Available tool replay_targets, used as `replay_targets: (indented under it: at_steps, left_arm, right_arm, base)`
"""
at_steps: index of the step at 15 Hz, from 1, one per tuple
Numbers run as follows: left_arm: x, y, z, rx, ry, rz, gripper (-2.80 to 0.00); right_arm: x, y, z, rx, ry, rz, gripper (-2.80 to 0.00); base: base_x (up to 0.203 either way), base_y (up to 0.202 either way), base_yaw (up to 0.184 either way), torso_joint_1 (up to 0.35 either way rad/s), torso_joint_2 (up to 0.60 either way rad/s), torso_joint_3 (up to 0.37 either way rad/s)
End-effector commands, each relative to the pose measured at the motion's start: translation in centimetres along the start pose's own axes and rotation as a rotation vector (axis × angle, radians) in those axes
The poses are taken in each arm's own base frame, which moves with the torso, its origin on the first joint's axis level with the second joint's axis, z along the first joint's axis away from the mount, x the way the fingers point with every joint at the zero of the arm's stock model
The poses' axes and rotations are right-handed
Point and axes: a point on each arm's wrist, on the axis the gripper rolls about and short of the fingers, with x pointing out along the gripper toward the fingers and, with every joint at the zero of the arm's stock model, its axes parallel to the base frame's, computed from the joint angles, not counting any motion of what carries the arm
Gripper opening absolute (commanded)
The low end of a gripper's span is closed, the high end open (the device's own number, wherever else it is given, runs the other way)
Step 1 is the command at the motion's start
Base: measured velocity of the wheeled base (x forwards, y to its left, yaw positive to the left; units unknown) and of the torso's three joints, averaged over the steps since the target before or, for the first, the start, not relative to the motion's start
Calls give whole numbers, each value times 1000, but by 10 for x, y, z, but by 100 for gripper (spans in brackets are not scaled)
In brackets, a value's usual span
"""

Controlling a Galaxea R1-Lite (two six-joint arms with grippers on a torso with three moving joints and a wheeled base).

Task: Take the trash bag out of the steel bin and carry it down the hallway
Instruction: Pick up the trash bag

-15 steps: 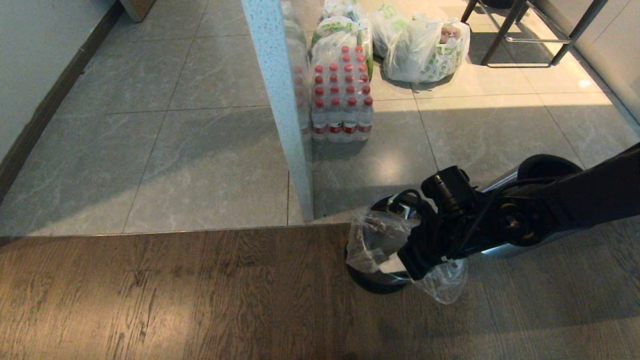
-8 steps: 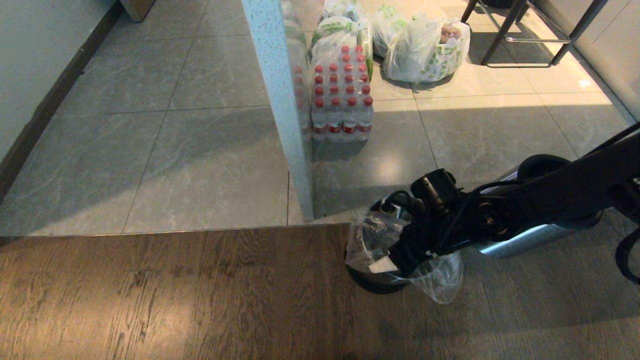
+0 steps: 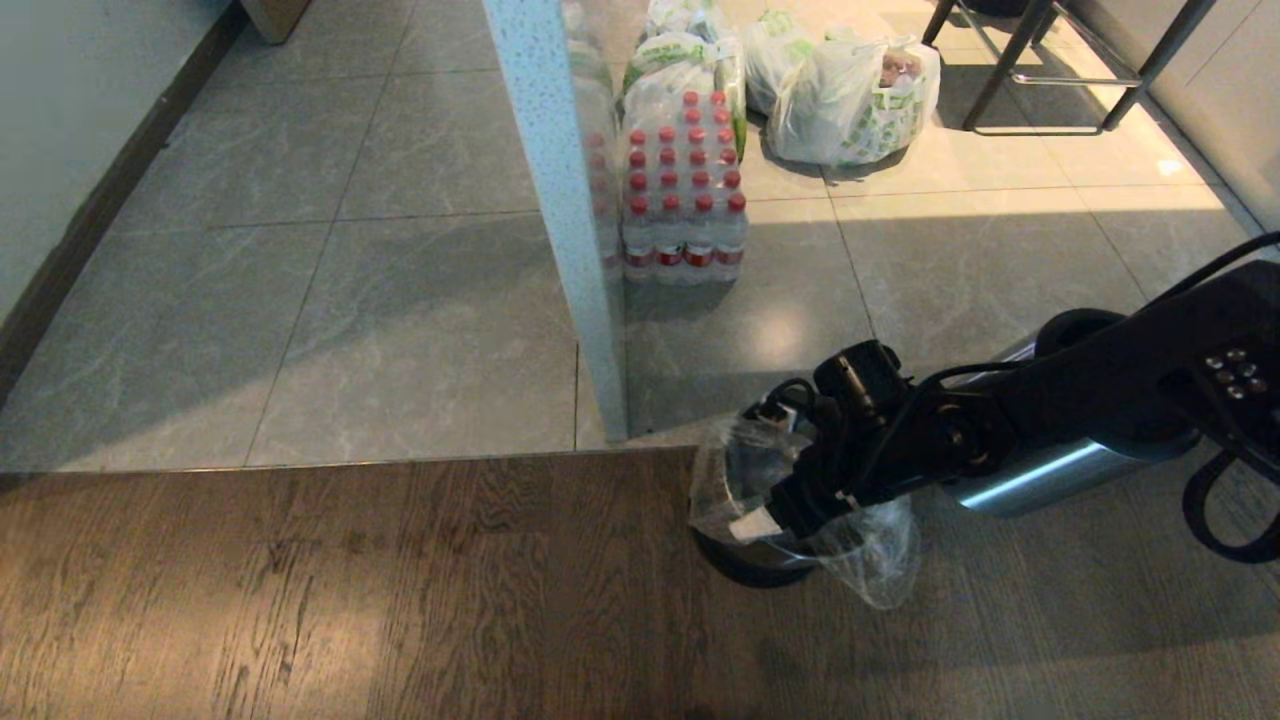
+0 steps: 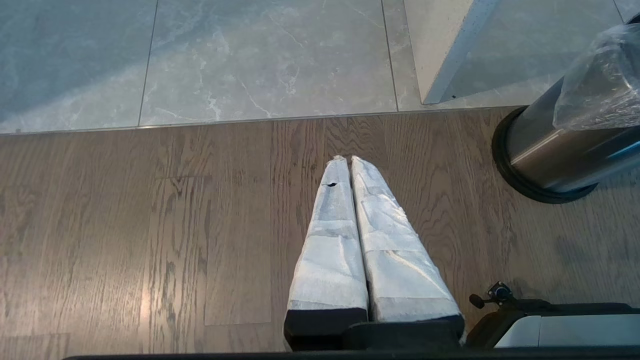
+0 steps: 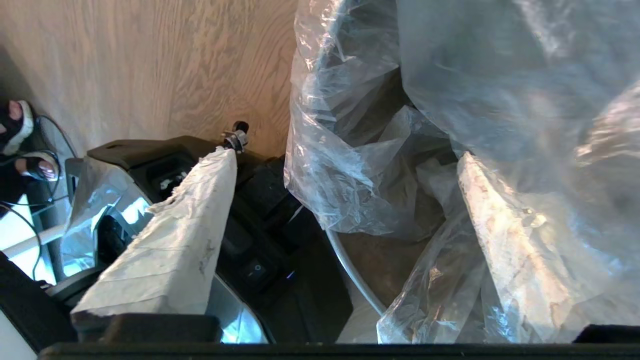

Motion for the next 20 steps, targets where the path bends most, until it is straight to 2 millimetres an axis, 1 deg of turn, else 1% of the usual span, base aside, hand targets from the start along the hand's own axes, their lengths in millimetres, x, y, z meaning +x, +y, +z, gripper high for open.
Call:
replay_targets:
  at_steps: [1,2,3,6,10,16,17,18,20]
  left_arm:
    - [0,0,0,0,2,1,-280]
    - [0,0,0,0,1,1,-280]
    - [0,0,0,0,2,1,-280]
    - [0,0,0,0,2,1,-280]
    - [0,0,0,0,2,1,-280]
    - [0,0,0,0,2,1,-280]
    - [0,0,0,0,2,1,-280]
    - [0,0,0,0,2,1,-280]
    - [0,0,0,0,2,1,-280]
  right_arm:
    - [3,-1,-1,4,7,4,0]
    - [3,-1,-1,4,7,4,0]
    - [2,-1,0,3,-1,4,-280]
    - [7,-2,2,-6,-1,3,-280]
    - [7,-2,2,-6,-1,3,-280]
    - [-1,0,4,-10,-14,0,-280]
    - [-4,-1,5,-10,-21,-3,-280]
    - [-16,-3,8,-10,-44,-15,-280]
    - [-26,-6,8,-1,-57,-29,-280]
  base:
    - [0,0,0,0,0,0]
    - [0,0,0,0,0,0]
    - [0,0,0,0,0,0]
    - [0,0,0,0,0,0]
    - [0,0,0,0,0,0]
    - [0,0,0,0,0,0]
    - [0,0,0,0,0,0]
    - [0,0,0,0,0,0]
    - [0,0,0,0,0,0]
